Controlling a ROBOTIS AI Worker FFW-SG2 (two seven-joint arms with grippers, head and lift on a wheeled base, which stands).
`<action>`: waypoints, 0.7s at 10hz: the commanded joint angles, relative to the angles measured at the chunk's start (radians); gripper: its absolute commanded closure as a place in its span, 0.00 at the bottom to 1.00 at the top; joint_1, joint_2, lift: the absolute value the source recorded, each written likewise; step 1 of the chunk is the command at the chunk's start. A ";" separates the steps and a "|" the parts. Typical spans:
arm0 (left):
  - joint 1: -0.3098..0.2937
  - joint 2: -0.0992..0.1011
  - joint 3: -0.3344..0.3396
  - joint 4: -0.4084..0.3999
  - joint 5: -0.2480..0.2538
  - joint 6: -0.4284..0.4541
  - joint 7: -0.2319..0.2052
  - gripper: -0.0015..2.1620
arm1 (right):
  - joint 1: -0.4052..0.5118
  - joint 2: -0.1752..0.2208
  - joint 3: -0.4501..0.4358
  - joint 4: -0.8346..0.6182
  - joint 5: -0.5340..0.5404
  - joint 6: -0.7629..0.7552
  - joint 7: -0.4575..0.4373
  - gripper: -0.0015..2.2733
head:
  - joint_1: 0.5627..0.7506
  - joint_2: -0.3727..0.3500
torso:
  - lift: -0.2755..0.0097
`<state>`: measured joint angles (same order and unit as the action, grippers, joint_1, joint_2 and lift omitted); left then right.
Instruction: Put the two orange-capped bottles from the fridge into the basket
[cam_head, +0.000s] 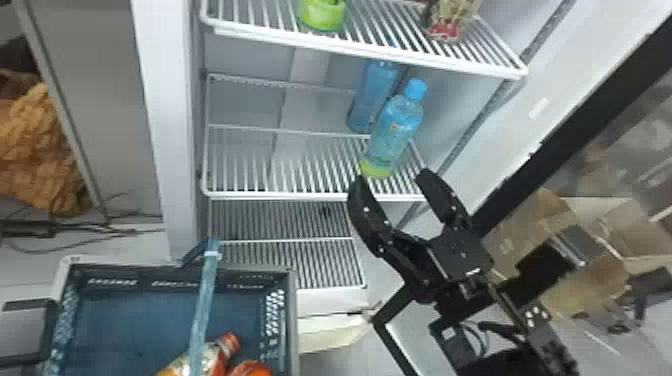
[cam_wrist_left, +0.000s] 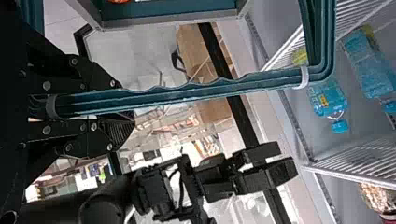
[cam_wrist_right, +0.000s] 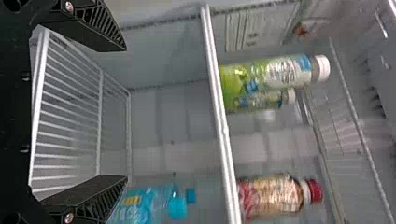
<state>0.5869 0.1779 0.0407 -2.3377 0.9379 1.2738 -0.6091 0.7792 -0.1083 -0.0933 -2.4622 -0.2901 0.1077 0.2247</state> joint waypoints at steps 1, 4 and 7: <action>-0.003 0.000 -0.001 0.002 -0.005 0.000 0.002 0.56 | 0.006 0.004 0.018 0.039 -0.001 -0.071 -0.033 0.04 | 0.70 0.03 | 0.14; -0.003 -0.003 0.001 0.015 -0.015 -0.005 0.006 0.56 | 0.006 0.002 0.025 0.078 0.019 -0.064 -0.067 0.04 | 0.70 0.03 | 0.14; 0.002 -0.003 -0.001 0.015 -0.009 -0.012 0.005 0.56 | 0.006 -0.011 0.037 0.058 0.021 -0.044 -0.067 0.04 | 0.70 0.03 | 0.14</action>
<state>0.5869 0.1750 0.0400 -2.3230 0.9275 1.2627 -0.6034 0.7853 -0.1178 -0.0570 -2.3988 -0.2693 0.0626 0.1580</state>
